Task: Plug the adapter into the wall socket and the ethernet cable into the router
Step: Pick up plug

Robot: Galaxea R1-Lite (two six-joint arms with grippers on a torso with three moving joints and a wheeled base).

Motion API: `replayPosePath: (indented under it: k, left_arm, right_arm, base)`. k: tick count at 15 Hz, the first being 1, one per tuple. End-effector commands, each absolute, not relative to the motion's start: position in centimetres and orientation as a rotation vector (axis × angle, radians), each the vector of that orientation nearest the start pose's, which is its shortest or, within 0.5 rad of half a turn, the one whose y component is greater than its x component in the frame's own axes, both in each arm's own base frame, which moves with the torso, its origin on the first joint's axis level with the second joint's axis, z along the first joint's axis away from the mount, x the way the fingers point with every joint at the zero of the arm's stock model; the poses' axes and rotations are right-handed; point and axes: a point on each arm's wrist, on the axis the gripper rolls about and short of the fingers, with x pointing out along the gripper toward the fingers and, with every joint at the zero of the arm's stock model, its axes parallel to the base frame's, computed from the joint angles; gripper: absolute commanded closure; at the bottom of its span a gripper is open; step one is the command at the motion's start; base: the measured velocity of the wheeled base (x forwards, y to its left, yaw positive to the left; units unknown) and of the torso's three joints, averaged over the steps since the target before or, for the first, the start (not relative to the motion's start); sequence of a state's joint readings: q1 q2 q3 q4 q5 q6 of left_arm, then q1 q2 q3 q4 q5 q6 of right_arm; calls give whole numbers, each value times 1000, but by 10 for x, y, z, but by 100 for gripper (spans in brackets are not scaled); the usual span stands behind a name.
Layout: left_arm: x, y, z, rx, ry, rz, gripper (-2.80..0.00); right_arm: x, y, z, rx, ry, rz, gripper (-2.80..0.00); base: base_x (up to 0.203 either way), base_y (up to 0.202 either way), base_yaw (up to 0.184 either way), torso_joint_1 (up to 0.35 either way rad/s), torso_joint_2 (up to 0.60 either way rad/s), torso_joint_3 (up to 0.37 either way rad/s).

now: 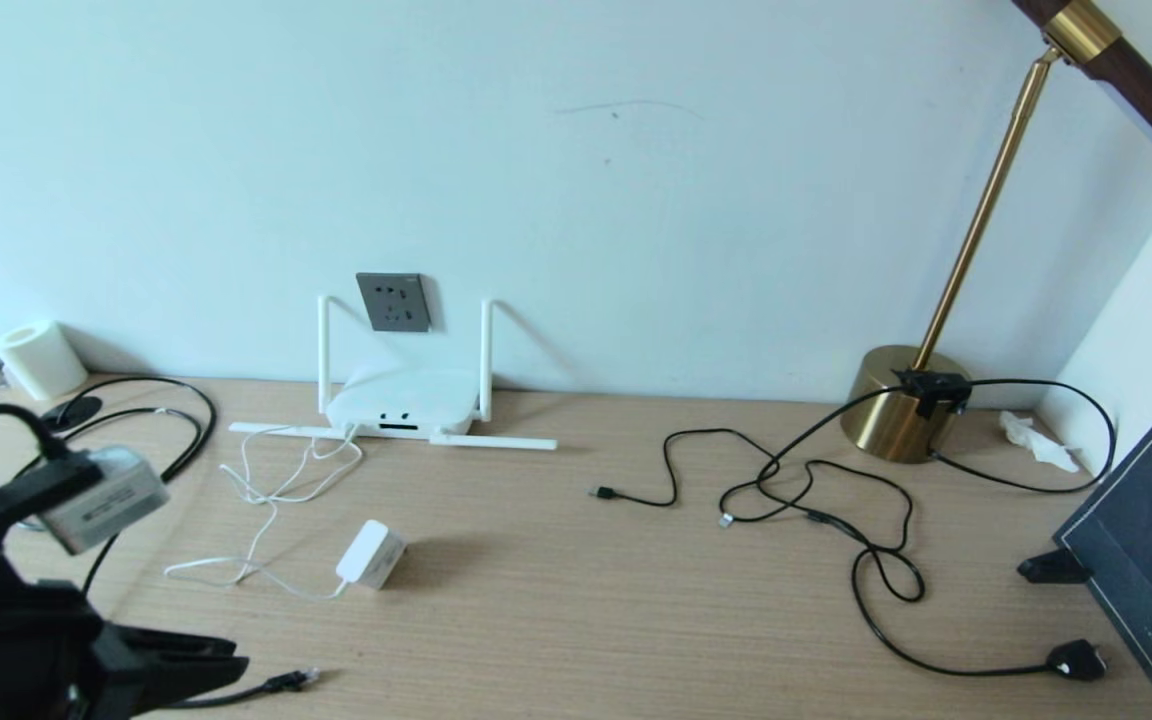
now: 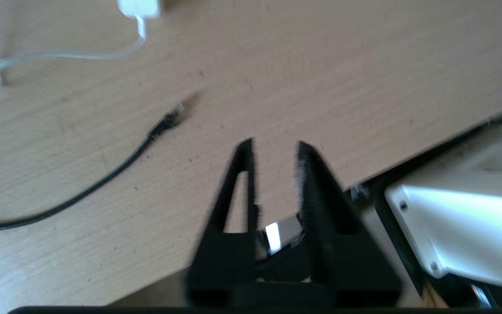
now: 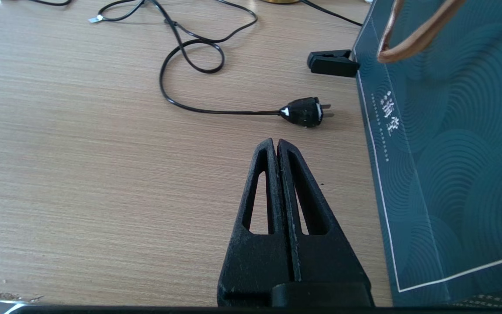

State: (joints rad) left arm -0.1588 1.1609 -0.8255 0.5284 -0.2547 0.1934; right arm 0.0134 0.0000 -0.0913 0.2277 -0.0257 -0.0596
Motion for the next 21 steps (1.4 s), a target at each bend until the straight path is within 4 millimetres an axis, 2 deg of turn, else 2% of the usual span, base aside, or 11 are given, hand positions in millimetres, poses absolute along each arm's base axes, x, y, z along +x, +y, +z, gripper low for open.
replayPosePath:
  k: [1, 4, 11, 14, 21]
  left_arm:
    - [179, -37, 205, 145, 1016, -504, -280]
    - [220, -45, 202, 208, 1069, -489, -280]
    - [293, -57, 168, 379, 1156, -445, -280]
    - [308, -60, 159, 392, 1121, -438, -280]
    - [316, -62, 147, 393, 1085, -433, -280]
  right_arm:
    - [-31, -1, 77, -62, 138, -8, 0]
    - [-31, -1, 77, -62, 138, -8, 0]
    - [-31, -1, 77, -60, 138, -10, 0]
    - [-31, -1, 77, -60, 138, -10, 0]
    - [-31, -1, 77, -60, 138, -10, 0]
  base:
    - [0, 0, 0, 0, 0, 0]
    - [0, 0, 0, 0, 0, 0]
    - [0, 0, 0, 0, 0, 0]
    - [0, 0, 0, 0, 0, 0]
    - [0, 0, 0, 0, 0, 0]
